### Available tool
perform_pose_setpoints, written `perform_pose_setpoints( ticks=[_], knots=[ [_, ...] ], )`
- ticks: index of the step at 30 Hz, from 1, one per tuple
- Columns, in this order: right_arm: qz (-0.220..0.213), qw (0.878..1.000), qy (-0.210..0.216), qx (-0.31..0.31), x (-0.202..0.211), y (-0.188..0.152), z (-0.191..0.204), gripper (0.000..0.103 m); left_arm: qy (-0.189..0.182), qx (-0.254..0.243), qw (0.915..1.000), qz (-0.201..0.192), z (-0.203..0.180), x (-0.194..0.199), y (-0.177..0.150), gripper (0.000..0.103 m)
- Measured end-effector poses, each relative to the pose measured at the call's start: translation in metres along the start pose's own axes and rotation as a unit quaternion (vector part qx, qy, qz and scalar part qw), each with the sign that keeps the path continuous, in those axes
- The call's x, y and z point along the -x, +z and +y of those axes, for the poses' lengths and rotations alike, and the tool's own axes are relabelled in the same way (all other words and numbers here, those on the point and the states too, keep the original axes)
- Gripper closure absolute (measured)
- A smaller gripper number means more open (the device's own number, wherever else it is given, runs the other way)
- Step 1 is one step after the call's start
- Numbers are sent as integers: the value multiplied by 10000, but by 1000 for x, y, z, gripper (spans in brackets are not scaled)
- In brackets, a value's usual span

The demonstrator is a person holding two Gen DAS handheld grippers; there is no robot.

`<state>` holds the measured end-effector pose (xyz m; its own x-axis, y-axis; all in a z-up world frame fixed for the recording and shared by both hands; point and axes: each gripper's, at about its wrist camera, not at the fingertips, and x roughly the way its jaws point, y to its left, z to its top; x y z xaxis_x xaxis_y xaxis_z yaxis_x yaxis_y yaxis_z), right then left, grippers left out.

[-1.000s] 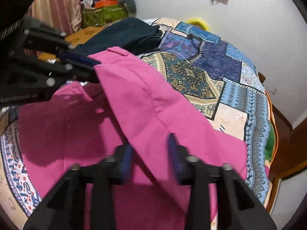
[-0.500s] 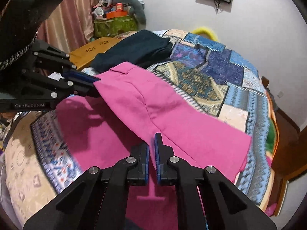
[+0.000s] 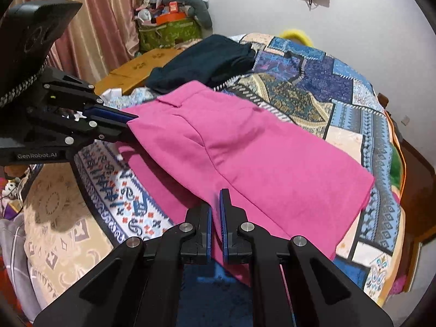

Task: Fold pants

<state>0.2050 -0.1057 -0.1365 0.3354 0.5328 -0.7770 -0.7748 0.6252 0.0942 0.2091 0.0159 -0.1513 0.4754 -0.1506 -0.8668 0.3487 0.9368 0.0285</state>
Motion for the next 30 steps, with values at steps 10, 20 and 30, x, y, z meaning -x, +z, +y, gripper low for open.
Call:
perform_pose_setpoints(
  ticks=[10, 20, 30],
  knots=[
    [77, 9987, -118, -486, 17, -16, -3, 94, -199, 497, 9986, 18, 11, 24, -17, 92],
    [-223, 9949, -261, -948, 51, -26, -13, 80, 193, 1606, 9868, -104, 69, 36, -19, 59],
    [175, 9842, -345, -1728, 16, -29, -42, 65, -479, 2224, 9734, 287, 82, -5, -15, 70]
  ],
)
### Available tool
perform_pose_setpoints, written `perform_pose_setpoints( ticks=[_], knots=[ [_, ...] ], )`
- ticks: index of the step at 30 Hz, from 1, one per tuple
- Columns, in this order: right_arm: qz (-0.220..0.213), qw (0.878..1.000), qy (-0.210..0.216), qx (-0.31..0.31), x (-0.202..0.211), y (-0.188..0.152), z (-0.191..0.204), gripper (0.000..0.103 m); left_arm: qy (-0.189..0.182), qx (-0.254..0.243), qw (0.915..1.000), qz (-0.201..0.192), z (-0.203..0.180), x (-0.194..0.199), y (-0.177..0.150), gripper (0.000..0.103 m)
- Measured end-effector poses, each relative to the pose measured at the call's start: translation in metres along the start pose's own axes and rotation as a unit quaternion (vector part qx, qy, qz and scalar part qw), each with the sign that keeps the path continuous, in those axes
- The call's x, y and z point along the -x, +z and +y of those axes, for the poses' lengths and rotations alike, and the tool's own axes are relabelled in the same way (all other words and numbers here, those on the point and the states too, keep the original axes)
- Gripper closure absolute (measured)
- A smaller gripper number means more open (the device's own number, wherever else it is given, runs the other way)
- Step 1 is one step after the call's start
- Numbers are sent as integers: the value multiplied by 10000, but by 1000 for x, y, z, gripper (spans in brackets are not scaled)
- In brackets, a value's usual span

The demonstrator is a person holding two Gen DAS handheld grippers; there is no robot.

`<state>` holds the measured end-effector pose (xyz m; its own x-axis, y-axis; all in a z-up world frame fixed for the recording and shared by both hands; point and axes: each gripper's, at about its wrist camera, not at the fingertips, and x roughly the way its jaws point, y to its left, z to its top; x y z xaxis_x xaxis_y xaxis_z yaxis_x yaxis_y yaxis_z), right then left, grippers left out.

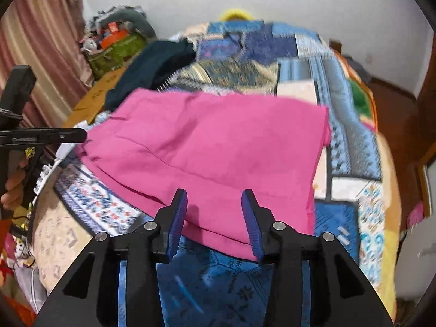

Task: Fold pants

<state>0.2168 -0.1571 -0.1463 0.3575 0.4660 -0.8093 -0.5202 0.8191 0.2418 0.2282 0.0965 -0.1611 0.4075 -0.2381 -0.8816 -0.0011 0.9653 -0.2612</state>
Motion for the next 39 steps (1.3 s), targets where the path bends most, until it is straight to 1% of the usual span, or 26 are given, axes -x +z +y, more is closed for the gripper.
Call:
perform_pose_setpoints(
  ticks=[1, 2, 3, 4, 8, 12, 15, 19, 24, 26, 29, 31, 33, 35, 37, 39],
  knots=[
    [125, 9999, 13, -43, -7, -2, -1, 65, 47, -11, 10000, 52, -2, -4, 0, 79],
    [227, 9997, 19, -75, -12, -5, -2, 65, 140, -39, 9999, 56, -3, -5, -1, 84],
    [289, 9995, 28, -99, -15, -6, -3, 65, 302, -136, 9994, 33, -6, -7, -1, 92],
    [324, 9994, 33, -116, -17, -8, -3, 65, 341, -177, 9993, 15, -6, -7, -2, 93],
    [337, 9993, 59, -119, -14, -10, -5, 65, 364, -264, 9988, -206, -7, 6, -2, 95],
    [397, 9991, 87, -92, -9, -6, -4, 65, 292, -293, 9977, -535, -10, 30, -2, 95],
    [234, 9995, 154, -113, -2, 4, 2, 65, 340, -375, 9964, -673, -10, 42, -4, 95],
    [-17, 9994, 326, -132, 6, 18, 13, 65, 351, -310, 9973, -568, -1, 41, -11, 95],
    [-49, 9989, 457, -90, -5, 31, 32, 65, 324, -90, 9991, -253, 16, 22, -29, 96],
    [38, 9982, 597, -91, -13, 33, 41, 65, 314, -93, 9993, -189, 18, 16, -35, 95],
    [191, 9977, 651, 72, -29, 32, 57, 65, 389, -213, 9988, -226, 16, 18, -36, 95],
    [282, 9974, 649, 125, -36, 31, 62, 65, 619, -430, 9965, -359, 8, 25, -34, 94],
    [262, 9977, 603, 147, -40, 29, 64, 64, 827, -660, 9932, -478, 0, 31, -32, 92],
    [274, 9974, 658, 70, -39, 28, 61, 63, 972, -819, 9900, -608, -6, 35, -29, 85],
    [301, 9969, 724, -27, -38, 26, 58, 61, 935, -925, 9887, -719, -16, 38, -24, 70],
    [305, 9967, 752, -70, -37, 24, 56, 58, 810, -972, 9890, -772, -24, 36, -19, 67]
  ],
)
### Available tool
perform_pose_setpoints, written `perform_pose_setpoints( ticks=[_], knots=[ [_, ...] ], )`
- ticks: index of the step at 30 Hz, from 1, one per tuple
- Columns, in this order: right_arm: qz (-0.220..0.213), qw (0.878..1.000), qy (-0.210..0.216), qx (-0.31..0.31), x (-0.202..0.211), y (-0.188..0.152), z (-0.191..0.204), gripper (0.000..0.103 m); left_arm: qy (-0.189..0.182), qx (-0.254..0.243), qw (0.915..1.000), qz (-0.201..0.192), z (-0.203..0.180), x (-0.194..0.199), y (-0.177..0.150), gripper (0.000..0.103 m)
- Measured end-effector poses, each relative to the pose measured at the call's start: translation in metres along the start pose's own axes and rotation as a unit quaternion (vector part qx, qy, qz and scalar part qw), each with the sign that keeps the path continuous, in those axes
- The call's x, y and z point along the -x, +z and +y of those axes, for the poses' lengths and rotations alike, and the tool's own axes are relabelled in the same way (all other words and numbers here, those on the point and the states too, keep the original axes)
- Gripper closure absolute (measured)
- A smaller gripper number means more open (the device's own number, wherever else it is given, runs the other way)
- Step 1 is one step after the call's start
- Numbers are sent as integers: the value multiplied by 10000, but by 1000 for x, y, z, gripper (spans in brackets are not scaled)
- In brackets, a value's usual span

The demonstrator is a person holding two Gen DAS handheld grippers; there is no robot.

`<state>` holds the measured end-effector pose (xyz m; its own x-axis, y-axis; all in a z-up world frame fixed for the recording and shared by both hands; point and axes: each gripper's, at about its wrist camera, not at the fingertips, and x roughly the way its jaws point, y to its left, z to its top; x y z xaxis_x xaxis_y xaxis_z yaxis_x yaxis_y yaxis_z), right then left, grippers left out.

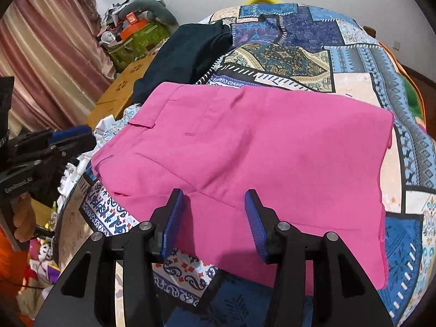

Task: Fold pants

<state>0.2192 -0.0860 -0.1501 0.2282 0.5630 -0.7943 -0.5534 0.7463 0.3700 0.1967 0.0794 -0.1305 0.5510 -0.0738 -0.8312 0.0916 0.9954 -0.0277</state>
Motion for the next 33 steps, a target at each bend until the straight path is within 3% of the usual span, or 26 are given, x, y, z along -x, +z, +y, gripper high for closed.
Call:
perform_pose_setpoints(
  ticks=[4, 7, 9, 17, 19, 24, 28, 33],
  knots=[
    [0, 9999, -70, 84, 2, -5, 2, 51, -256, -110, 9995, 137, -18, -17, 8, 60],
    [-5, 10000, -39, 27, 6, -11, -3, 49, 27, -226, 9992, 322, -26, -42, 2, 60],
    [9, 9999, -54, -99, 10, -15, -11, 49, 9, -186, 9990, 402, -23, -51, -6, 59],
    [75, 9982, -428, -410, 28, -38, -49, 49, 259, -345, 9988, 232, -12, -37, -21, 52],
    [59, 9975, -562, -433, 34, -45, -57, 49, 338, -352, 9986, 200, -10, -34, -23, 43],
    [88, 9949, -822, -573, 48, -58, -72, 49, 124, 22, 9997, 216, 4, -29, -28, 41],
    [125, 9944, -797, -677, 58, -58, -77, 49, -40, 312, 9993, 226, 13, -24, -24, 41],
    [-202, 9942, -771, -726, 77, -39, -80, 49, 284, 337, 9990, -100, 22, -8, -6, 41]
  ],
)
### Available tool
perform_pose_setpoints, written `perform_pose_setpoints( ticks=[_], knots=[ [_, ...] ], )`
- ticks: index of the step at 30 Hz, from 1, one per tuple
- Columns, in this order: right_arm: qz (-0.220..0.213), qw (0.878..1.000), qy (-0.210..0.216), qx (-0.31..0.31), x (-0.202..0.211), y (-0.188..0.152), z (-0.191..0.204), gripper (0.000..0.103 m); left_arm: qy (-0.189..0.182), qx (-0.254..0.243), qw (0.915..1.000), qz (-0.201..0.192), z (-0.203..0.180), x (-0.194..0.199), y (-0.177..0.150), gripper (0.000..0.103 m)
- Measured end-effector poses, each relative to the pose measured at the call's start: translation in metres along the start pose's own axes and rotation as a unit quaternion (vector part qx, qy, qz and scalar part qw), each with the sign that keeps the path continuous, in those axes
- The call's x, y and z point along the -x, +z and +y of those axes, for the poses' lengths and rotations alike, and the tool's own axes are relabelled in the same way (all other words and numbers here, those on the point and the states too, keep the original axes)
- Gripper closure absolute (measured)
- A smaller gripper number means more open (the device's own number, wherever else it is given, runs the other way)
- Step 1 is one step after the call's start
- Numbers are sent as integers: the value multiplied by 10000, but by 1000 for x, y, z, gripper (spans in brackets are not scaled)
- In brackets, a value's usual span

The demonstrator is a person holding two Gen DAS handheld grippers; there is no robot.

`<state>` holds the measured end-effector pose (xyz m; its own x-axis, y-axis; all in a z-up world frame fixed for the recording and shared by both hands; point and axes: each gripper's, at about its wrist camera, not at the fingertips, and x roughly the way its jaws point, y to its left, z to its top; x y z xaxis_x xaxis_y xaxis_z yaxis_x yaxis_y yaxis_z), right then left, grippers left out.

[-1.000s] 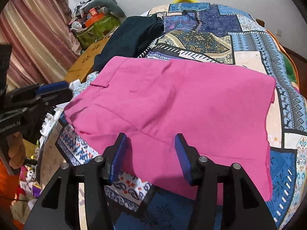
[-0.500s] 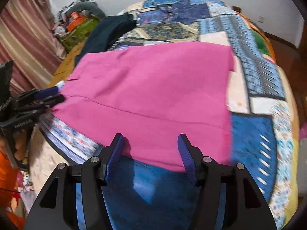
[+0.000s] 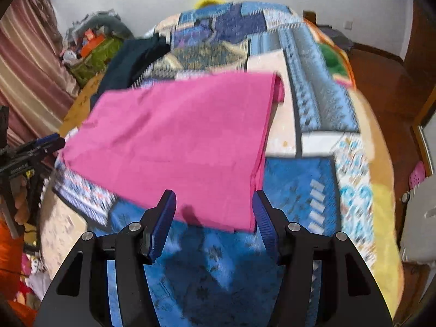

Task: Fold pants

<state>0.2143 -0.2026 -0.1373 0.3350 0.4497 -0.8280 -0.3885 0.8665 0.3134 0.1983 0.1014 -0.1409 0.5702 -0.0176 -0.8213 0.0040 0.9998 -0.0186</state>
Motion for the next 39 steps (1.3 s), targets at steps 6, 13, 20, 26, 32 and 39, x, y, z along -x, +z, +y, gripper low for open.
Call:
perform_pose_setpoints(
  ticks=[6, 13, 20, 26, 32, 39],
  knots=[
    [-448, 9990, -44, 53, 9, 36, -5, 49, 164, 179, 9997, -73, 22, -8, 42, 40],
    [-457, 9986, -266, -86, -23, 79, -31, 49, -9, 555, 9980, 310, 46, -55, 79, 40],
    [-275, 9985, -381, -276, -62, 110, -61, 49, -294, 966, 9908, 899, 59, -112, 94, 40],
    [-29, 9990, -183, -416, -91, 123, -69, 54, -511, 851, 9866, 1291, 52, -140, 91, 49],
    [85, 9990, 95, -427, -102, 121, -68, 83, -250, 521, 9927, 1060, 39, -135, 87, 78],
    [-299, 9990, -218, 263, -92, 115, -49, 99, -76, 323, 9985, 432, 41, -105, 80, 95]
  ],
)
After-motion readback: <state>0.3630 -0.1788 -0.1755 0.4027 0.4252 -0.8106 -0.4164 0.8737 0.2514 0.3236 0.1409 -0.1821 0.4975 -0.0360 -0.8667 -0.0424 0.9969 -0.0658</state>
